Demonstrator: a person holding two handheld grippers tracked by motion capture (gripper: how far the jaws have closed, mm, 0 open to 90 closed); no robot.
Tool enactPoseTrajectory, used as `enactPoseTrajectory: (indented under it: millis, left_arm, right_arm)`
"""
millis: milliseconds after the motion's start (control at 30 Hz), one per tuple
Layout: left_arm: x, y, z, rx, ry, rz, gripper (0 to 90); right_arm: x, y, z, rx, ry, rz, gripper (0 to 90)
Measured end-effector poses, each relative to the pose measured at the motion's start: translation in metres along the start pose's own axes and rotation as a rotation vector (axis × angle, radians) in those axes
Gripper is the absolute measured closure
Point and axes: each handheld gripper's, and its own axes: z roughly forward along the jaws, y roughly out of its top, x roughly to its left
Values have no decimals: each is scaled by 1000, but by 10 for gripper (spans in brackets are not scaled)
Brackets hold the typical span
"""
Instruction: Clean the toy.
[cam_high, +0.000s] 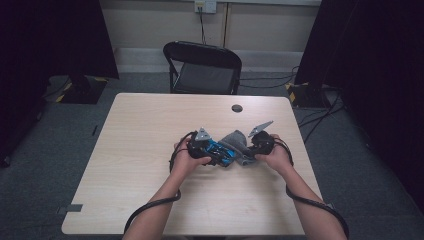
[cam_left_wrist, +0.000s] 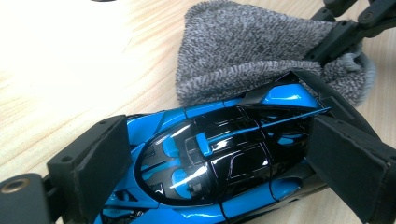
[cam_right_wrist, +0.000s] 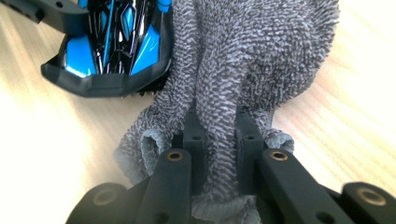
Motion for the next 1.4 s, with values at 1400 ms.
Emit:
enactPoseTrajectory:
  millis: [1400]
  left_arm:
    - [0,3,0,21,0,2,63]
  right_arm:
    - [4,-40,-35,7,-6,43,792]
